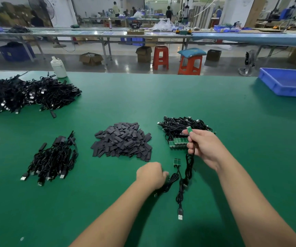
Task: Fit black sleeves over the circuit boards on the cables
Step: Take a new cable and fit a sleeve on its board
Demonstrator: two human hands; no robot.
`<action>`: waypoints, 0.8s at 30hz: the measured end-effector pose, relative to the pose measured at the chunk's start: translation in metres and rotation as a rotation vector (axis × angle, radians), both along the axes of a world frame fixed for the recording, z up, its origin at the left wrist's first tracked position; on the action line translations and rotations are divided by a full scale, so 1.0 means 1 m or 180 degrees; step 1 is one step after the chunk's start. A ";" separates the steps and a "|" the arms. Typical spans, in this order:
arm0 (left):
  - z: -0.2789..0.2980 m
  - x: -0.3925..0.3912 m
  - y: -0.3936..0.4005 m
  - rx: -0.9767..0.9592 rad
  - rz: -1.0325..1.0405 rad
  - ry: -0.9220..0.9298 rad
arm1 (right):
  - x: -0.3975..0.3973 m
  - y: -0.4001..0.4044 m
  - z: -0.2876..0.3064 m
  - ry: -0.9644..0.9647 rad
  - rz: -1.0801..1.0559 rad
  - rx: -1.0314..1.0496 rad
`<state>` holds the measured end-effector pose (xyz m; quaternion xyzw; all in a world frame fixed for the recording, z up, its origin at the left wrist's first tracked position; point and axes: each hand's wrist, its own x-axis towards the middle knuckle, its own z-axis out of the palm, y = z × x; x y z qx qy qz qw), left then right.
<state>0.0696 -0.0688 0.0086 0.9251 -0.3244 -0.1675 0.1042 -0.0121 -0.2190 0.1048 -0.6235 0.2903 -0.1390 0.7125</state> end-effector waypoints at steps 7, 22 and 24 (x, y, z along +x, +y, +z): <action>-0.009 -0.021 0.005 0.0178 -0.0317 0.0239 | 0.006 0.010 0.006 -0.0141 0.0265 0.0540; -0.002 -0.057 -0.022 -0.1441 0.0483 0.1383 | 0.002 -0.010 0.009 -0.0403 0.0093 0.1327; -0.007 -0.069 -0.023 -0.1368 0.0320 0.1306 | 0.003 -0.010 0.008 -0.0398 0.0068 0.1368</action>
